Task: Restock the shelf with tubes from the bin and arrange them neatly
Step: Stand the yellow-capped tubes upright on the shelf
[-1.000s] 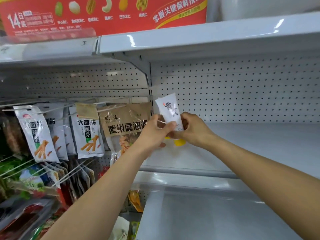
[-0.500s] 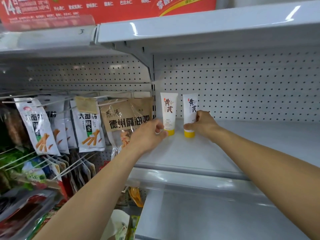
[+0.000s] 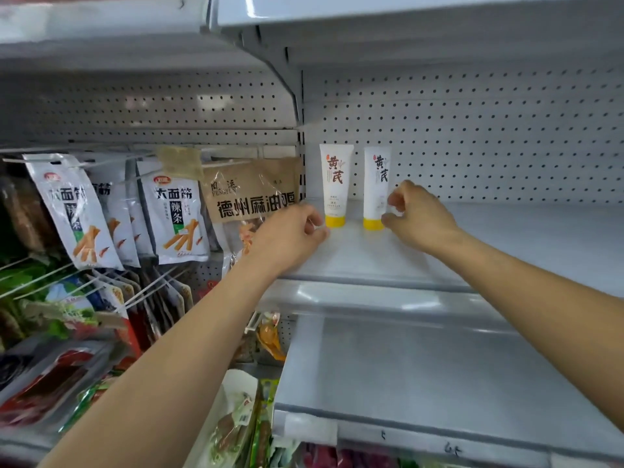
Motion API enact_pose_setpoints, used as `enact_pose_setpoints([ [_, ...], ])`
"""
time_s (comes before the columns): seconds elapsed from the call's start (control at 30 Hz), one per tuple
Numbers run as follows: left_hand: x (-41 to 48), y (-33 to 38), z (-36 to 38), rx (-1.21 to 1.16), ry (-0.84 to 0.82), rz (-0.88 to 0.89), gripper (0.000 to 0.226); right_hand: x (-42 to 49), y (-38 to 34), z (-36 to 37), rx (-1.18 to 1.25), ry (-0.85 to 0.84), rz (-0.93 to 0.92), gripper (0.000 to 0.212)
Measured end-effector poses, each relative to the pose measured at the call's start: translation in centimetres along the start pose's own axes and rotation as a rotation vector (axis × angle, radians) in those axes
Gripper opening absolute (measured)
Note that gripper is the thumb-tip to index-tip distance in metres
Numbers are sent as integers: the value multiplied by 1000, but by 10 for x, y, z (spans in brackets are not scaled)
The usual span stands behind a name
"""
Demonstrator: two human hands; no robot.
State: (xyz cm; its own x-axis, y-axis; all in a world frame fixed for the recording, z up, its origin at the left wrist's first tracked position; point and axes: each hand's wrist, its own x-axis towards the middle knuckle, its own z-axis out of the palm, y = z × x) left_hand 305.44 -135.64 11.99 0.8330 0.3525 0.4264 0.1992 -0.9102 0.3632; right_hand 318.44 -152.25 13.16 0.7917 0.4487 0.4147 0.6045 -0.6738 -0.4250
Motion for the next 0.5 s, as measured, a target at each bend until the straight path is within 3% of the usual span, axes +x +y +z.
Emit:
enact_pose_setpoints([
  [0.17, -55, -5, -9, 4, 140, 136, 23, -80, -33, 2, -260, 116, -292, 27],
  [0.33, -137, -20, -13, -99, 181, 171, 18, -164, -54, 28, -218, 187, -417, 20],
  [0.5, -199, -55, 21, -136, -52, 95, 17, -232, -55, 88, -127, -110, -280, 24],
])
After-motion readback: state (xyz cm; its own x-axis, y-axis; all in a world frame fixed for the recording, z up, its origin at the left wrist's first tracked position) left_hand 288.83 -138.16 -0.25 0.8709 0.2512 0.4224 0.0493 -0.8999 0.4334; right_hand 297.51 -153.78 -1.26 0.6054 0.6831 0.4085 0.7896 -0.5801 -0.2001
